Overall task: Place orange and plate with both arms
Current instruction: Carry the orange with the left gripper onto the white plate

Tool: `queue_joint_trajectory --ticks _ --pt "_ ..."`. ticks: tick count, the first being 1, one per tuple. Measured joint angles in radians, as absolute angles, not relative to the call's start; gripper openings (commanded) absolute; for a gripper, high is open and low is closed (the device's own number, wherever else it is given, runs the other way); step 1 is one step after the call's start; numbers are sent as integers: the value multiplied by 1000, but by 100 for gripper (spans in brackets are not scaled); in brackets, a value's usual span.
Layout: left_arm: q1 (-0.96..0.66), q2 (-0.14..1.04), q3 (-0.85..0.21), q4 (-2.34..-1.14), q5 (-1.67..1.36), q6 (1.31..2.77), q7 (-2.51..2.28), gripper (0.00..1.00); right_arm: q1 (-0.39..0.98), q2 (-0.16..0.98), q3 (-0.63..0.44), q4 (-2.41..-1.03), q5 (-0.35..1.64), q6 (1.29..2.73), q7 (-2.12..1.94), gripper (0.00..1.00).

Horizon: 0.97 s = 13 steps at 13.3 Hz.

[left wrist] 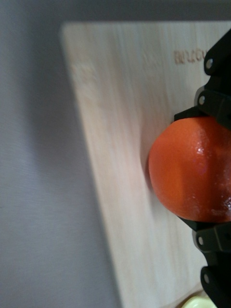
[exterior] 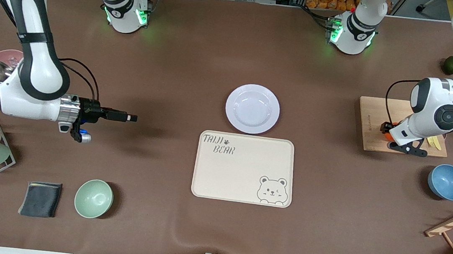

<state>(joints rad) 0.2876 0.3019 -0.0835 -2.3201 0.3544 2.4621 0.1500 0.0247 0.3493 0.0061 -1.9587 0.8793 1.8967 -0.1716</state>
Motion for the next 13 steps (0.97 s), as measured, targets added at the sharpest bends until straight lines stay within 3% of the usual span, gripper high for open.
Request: queue_joint_trajectory --ticks 7,11,13 --pt "283 192 -409 -2247 323 2217 -171 9 27 357 7 -2096 1092 1988 -444 100" --pt "265 200 -622 -2070 201 1971 -404 9 76 357 8 -2112 1151 2053 -445 100" --pt "199 231 -664 -1977 172 1916 -538 9 119 357 8 -2122 1184 2091 -445 100"
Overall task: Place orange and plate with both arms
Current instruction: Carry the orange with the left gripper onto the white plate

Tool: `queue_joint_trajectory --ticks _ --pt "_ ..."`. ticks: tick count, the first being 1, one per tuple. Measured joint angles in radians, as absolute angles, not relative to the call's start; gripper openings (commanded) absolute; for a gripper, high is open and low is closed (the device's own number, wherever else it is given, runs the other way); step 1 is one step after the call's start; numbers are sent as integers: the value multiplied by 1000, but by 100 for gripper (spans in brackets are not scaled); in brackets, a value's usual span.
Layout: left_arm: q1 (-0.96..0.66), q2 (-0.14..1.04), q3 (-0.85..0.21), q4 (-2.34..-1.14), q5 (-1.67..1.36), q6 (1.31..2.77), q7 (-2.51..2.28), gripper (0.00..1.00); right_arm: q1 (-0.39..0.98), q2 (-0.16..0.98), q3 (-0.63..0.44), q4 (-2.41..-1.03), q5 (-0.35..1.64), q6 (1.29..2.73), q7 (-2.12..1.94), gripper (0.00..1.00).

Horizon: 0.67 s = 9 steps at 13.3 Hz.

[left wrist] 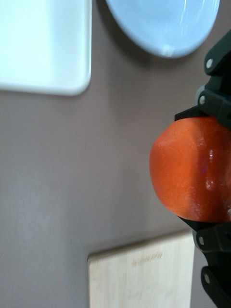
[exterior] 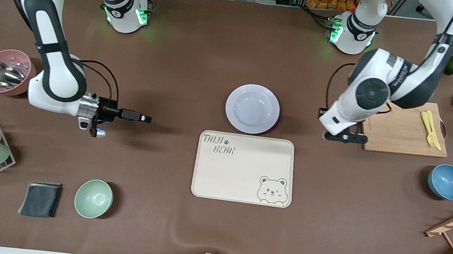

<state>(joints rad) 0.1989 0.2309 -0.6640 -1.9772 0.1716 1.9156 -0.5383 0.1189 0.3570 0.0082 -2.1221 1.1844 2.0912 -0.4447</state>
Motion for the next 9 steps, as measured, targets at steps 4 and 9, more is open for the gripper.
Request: queue_joint_trajectory --ticks 4,9 --pt "-31 407 -668 -1816 163 1908 -848 9 165 357 9 -2140 1235 2150 -464 100" --pt "-258 635 -609 -1660 171 1912 -1018 9 211 357 9 -2151 1274 2175 -483 100"
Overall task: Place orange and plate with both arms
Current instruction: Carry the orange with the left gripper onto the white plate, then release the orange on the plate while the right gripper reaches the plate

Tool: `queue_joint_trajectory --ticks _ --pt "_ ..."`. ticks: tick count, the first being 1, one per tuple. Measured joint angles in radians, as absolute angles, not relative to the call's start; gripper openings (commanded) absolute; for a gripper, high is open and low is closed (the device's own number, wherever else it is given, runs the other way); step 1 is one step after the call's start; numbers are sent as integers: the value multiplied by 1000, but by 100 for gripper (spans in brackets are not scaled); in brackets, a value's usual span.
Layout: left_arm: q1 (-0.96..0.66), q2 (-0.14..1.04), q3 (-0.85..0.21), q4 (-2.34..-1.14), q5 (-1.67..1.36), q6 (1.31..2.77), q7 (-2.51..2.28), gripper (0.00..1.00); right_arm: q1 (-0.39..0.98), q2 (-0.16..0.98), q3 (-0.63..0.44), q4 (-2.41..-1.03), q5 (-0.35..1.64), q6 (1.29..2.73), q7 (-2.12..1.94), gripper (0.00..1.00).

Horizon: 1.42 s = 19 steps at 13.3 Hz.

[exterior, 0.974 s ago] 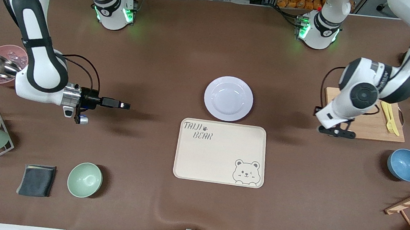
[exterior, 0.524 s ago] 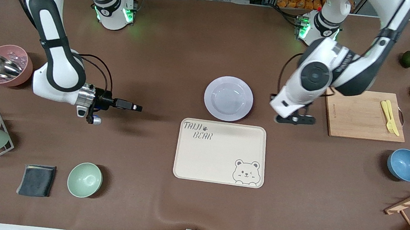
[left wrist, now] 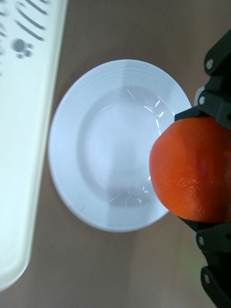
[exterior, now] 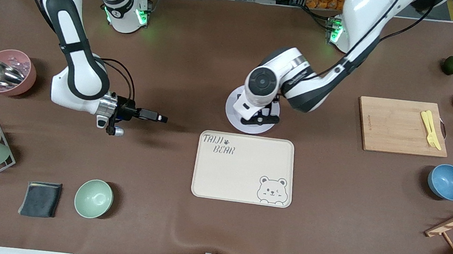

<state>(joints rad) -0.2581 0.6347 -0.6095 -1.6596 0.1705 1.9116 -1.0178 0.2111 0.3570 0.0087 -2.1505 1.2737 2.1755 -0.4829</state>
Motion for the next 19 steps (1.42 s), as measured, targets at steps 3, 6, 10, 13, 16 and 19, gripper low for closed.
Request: queue_joint_trajectory --ticks 3,6,10,13,16,19 --pt "-361 698 -548 -1649 173 1944 -1070 9 220 358 9 -2175 1354 2187 -551 100" --pt "-418 725 -502 -1648 174 1964 -1093 10 302 361 9 -2185 1446 2286 -565 100" --pt "-427 737 -473 -1646 180 1988 -1093 14 373 371 10 -2186 1531 2345 -587 100" --pt "-427 753 -464 -1646 187 2010 -1093 33 389 396 10 -2189 1636 2349 -684 100" --pt "-427 763 -455 -1646 209 2015 -1093 100 410 408 10 -2189 1654 2365 -697 98" --pt "-424 758 -452 -1631 216 2013 -1094 100 438 408 10 -2189 1697 2365 -698 98"
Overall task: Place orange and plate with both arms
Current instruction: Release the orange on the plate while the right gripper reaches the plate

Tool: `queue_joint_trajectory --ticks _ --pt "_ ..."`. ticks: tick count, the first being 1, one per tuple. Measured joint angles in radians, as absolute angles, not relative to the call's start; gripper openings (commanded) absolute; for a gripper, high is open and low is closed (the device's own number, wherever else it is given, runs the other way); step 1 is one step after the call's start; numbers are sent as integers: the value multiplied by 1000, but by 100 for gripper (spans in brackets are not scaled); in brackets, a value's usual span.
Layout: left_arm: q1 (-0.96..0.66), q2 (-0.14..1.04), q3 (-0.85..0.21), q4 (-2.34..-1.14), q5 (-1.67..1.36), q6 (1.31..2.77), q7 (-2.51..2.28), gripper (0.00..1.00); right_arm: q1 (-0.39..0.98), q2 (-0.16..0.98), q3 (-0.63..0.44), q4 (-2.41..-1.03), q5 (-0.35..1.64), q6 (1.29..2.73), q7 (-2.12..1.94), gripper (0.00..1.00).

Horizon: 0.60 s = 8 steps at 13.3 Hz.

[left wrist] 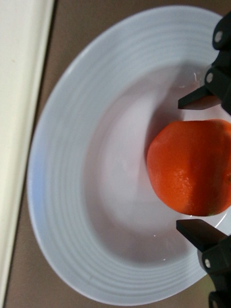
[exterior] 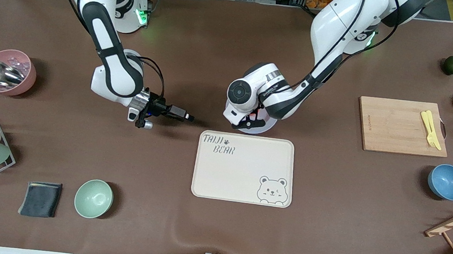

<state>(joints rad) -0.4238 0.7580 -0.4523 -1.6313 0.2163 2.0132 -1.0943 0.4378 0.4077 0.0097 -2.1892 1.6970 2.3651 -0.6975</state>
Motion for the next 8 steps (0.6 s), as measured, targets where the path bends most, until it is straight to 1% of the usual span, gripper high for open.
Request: queue_joint_trajectory --ticks 2,4,6,8 --pt "-395 718 -453 -1602 209 1991 -1100 100 467 408 10 -2189 1736 2367 -698 97" --pt "-336 628 -458 -1583 175 1955 -1099 100 505 408 10 -2189 1772 2396 -698 96" --pt "-287 530 -458 -1582 163 1910 -1098 100 538 408 10 -2189 1783 2430 -698 91" --pt "-228 476 -457 -1588 163 1896 -1067 100 556 410 10 -2190 1799 2435 -698 87"
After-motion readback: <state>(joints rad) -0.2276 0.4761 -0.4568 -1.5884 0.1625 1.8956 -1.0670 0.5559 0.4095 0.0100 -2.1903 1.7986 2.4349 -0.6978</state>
